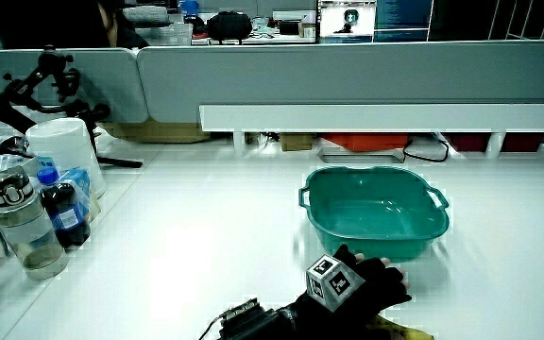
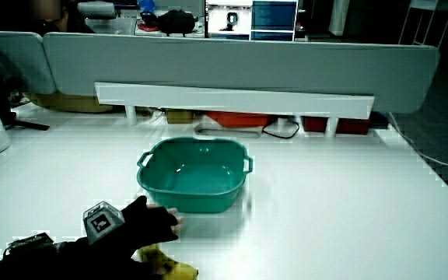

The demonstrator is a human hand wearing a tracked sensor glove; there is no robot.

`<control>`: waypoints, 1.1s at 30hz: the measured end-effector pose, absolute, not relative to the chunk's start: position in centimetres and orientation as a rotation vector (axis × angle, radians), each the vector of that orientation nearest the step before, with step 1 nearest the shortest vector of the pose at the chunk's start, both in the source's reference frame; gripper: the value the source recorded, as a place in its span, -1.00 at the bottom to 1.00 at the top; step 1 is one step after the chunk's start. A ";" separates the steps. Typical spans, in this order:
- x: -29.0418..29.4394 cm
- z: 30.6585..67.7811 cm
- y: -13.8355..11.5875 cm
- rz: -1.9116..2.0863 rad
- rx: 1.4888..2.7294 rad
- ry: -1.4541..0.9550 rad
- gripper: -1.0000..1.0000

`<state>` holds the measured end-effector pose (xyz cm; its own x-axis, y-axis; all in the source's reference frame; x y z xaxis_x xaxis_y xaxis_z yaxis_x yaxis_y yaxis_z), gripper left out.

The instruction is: Pick banana from desk

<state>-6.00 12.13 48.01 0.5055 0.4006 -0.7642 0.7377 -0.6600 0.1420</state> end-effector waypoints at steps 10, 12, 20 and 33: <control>-5.2 50.1 12.8 -0.988 2.127 0.936 0.29; -5.1 50.0 12.9 -0.989 2.135 0.949 0.41; -5.0 49.6 13.2 -0.977 2.173 1.026 0.88; -5.1 49.7 13.5 -1.012 2.176 1.067 1.00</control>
<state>-5.08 13.47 49.66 0.4137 0.4398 -0.7971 0.8194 -0.5615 0.1154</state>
